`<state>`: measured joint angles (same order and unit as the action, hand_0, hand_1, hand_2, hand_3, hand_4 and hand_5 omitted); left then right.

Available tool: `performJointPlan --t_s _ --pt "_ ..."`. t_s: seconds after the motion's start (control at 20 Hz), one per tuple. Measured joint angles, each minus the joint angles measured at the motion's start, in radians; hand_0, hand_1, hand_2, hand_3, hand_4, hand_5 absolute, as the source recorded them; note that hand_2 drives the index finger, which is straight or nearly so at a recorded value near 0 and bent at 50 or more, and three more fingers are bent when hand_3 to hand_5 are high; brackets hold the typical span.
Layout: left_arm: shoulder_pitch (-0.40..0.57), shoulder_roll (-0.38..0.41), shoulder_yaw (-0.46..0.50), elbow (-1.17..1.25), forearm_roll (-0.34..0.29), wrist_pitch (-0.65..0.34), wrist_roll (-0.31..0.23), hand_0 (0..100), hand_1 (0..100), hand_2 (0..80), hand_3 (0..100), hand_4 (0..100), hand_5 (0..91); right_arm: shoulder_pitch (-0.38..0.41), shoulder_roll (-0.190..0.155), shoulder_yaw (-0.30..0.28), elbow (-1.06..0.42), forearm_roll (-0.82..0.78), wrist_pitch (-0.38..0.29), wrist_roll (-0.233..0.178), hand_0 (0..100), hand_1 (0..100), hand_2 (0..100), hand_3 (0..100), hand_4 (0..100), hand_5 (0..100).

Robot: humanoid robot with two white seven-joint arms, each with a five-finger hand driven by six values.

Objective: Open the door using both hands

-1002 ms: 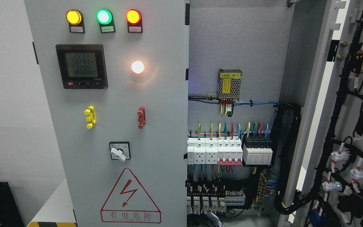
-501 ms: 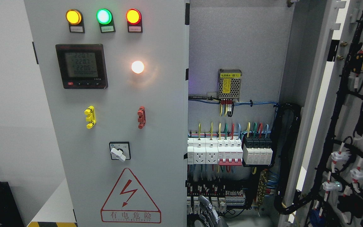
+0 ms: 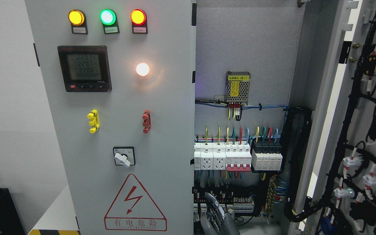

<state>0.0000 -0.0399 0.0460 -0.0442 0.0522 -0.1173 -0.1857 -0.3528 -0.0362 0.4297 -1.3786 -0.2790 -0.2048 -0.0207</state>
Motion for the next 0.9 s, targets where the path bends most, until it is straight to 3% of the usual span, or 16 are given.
performJointPlan --t_s 0.9 --pt "0.0 0.0 0.0 0.0 0.0 0.004 0.0 12 39 0.0 0 0 0.0 -0.093 0.022 0.006 0.066 -0.068 0.016 0.03 12 39 0 0 0 0"
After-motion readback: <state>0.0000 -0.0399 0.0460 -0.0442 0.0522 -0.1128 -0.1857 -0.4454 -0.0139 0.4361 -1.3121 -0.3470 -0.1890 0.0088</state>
